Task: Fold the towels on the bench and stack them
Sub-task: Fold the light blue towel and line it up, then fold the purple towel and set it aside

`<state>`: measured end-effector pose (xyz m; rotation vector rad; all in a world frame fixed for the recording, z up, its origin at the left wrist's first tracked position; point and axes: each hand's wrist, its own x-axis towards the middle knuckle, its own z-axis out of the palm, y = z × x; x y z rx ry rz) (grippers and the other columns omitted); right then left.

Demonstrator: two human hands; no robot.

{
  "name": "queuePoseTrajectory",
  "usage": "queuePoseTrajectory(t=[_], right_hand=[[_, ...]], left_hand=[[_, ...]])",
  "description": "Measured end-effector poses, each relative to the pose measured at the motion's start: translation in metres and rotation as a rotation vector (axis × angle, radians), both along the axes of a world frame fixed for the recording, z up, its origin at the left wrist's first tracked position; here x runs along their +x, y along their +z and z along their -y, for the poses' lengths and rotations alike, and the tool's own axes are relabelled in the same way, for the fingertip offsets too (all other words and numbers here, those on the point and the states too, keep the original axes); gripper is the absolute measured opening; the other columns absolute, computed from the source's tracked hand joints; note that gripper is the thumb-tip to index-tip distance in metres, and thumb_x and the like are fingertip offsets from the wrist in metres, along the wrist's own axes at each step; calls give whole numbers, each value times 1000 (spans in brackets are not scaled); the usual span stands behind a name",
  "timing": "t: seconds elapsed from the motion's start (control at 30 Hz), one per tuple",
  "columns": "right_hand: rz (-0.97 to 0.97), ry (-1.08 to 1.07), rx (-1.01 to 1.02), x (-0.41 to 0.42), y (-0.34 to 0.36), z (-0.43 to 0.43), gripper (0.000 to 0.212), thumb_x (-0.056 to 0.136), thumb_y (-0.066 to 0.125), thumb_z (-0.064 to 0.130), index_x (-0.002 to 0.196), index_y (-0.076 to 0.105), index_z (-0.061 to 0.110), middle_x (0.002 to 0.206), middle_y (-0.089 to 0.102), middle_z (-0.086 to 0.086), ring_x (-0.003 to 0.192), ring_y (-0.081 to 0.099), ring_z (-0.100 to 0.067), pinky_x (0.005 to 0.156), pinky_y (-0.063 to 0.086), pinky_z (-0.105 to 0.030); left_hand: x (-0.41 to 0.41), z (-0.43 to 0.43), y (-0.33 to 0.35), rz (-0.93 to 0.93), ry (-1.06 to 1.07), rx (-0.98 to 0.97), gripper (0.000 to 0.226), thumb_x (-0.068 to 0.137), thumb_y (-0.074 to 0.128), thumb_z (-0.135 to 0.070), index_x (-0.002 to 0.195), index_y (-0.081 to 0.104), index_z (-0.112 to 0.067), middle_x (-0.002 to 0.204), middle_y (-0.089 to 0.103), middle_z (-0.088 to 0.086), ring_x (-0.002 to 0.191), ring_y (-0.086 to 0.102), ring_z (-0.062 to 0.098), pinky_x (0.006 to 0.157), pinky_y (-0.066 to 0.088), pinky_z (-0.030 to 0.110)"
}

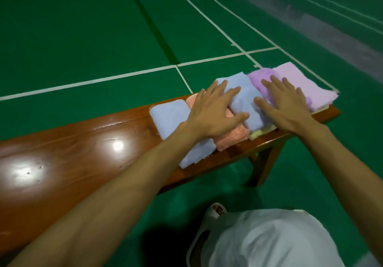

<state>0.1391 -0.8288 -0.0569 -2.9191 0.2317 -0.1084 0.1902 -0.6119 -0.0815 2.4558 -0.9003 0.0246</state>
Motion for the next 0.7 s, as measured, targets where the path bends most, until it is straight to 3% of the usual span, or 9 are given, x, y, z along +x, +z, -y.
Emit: queuePoseTrajectory(t=[0.17,0.27,0.4,0.57,0.7], right_hand=[[137,206,93,-5,10,-83,82,87,34,60,156,37,16,167,27,-9,156,19,-31,123,18,-59],[108,335,126,-2,6,-149,88,82,33,59,157,37,14,167,28,-9,156,19,-28,125,19,-54],[110,435,244,3,-1,-238,76,84,50,45,152,45,9,160,40,-13,150,32,-30,122,24,-42],[78,533,368,0,-18,-350,68,90,63,36,151,45,14,152,49,-9,142,41,-25,118,32,-38],[61,675,408,-18,-33,-441,61,92,65,29,148,48,13,144,54,-7,133,46,-22,114,38,-39]], left_hand=[[-13,-99,5,48,118,-13,79,88,47,-70,155,41,-29,159,42,1,145,34,24,116,32,46],[-24,-169,4,70,198,12,76,90,53,-69,152,44,-27,154,48,0,140,39,23,110,33,43],[-49,-268,2,50,349,33,74,84,38,-77,135,51,-24,137,56,-2,125,48,20,101,40,45],[-90,-389,-3,68,510,19,64,87,45,-74,126,52,-23,126,57,-4,114,48,15,95,41,40],[-116,-483,-10,88,632,53,67,86,46,-74,126,54,-21,124,61,3,113,53,24,94,46,46]])
